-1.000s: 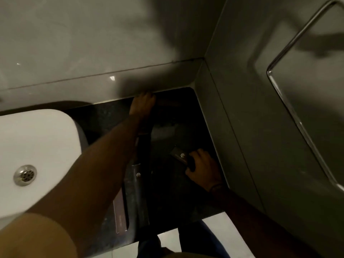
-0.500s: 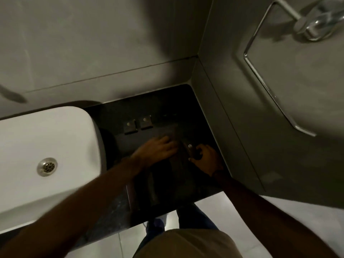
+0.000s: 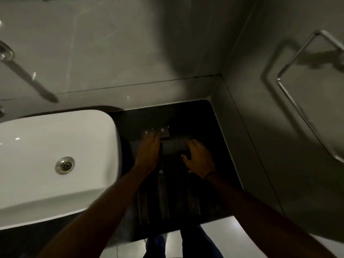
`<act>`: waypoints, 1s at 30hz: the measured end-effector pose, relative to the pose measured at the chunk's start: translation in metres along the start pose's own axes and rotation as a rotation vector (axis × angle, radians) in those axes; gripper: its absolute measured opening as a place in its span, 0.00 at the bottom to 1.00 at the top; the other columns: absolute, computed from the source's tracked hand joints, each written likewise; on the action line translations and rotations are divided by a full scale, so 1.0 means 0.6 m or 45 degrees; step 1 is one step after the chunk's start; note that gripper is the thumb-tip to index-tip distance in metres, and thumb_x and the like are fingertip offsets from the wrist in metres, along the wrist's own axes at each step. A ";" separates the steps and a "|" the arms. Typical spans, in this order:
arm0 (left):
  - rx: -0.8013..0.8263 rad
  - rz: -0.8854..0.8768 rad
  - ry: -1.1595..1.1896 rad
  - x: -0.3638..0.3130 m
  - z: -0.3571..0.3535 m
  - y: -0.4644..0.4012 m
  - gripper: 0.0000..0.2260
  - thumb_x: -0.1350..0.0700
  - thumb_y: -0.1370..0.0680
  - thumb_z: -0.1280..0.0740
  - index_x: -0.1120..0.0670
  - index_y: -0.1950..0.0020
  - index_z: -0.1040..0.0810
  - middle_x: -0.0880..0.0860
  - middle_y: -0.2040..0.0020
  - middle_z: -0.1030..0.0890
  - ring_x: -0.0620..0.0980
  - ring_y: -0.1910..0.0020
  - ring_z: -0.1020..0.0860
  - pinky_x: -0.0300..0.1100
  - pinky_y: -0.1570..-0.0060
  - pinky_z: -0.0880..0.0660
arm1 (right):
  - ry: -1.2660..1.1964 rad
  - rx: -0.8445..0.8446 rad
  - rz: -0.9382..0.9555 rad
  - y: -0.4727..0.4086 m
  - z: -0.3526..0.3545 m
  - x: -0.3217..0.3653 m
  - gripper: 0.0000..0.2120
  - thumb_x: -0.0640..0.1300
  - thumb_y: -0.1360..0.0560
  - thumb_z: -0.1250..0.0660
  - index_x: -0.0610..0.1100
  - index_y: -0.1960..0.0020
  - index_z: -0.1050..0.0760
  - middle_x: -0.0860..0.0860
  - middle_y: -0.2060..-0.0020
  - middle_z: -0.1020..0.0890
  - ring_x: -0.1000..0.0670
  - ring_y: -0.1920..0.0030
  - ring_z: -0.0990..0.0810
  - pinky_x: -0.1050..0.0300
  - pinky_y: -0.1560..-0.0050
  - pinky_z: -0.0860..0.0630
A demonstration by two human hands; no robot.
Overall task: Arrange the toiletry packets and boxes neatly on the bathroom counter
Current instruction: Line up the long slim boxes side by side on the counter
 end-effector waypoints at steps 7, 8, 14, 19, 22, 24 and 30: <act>0.175 0.233 -0.024 0.113 -0.009 -0.082 0.24 0.60 0.30 0.28 0.61 0.37 0.28 0.62 0.36 0.28 0.65 0.41 0.29 0.59 0.49 0.24 | 0.457 0.201 0.402 -0.195 -0.061 0.132 0.29 0.40 0.31 0.31 0.41 0.30 0.33 0.41 0.36 0.26 0.38 0.37 0.27 0.44 0.39 0.27; 0.198 0.245 -0.015 0.124 -0.015 -0.088 0.22 0.59 0.30 0.28 0.61 0.38 0.28 0.61 0.37 0.28 0.65 0.42 0.28 0.58 0.50 0.24 | 0.506 0.246 0.408 -0.209 -0.070 0.136 0.26 0.40 0.31 0.31 0.40 0.33 0.30 0.41 0.38 0.26 0.38 0.38 0.27 0.44 0.41 0.27; 0.216 0.270 0.049 0.153 -0.023 -0.096 0.19 0.58 0.30 0.26 0.59 0.42 0.25 0.59 0.39 0.27 0.62 0.44 0.28 0.50 0.56 0.28 | 0.547 0.382 0.401 -0.238 -0.098 0.143 0.20 0.41 0.31 0.30 0.40 0.40 0.27 0.41 0.38 0.27 0.38 0.38 0.28 0.43 0.44 0.26; 0.283 0.295 0.025 0.158 -0.025 -0.095 0.23 0.58 0.31 0.25 0.58 0.39 0.26 0.59 0.35 0.29 0.62 0.40 0.29 0.53 0.50 0.25 | 0.584 0.441 0.380 -0.240 -0.103 0.147 0.24 0.41 0.32 0.28 0.41 0.37 0.28 0.42 0.36 0.29 0.39 0.37 0.29 0.42 0.40 0.25; 0.281 0.305 -0.005 0.158 -0.022 -0.098 0.24 0.57 0.31 0.24 0.59 0.38 0.27 0.59 0.35 0.30 0.62 0.38 0.30 0.55 0.49 0.24 | 0.564 0.431 0.382 -0.242 -0.103 0.150 0.25 0.42 0.32 0.27 0.42 0.36 0.28 0.42 0.35 0.29 0.39 0.36 0.29 0.42 0.39 0.25; 0.288 0.309 -0.010 0.157 -0.023 -0.098 0.25 0.56 0.32 0.24 0.59 0.38 0.27 0.59 0.35 0.30 0.62 0.38 0.30 0.56 0.49 0.23 | 0.554 0.419 0.382 -0.241 -0.104 0.148 0.25 0.42 0.32 0.27 0.43 0.36 0.28 0.42 0.35 0.29 0.39 0.36 0.29 0.42 0.39 0.26; 0.303 0.302 -0.076 0.152 -0.020 -0.094 0.33 0.51 0.33 0.23 0.57 0.32 0.32 0.60 0.32 0.32 0.62 0.34 0.34 0.58 0.41 0.28 | 0.552 0.320 0.434 -0.237 -0.086 0.146 0.33 0.47 0.34 0.26 0.45 0.32 0.32 0.43 0.35 0.28 0.40 0.34 0.29 0.39 0.31 0.34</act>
Point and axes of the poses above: each hand's wrist, its own y-axis away from the middle knuckle, its own z-axis out of the back of the hand, x = y × z, the point moved 8 cm from there along -y, towards the middle knuckle
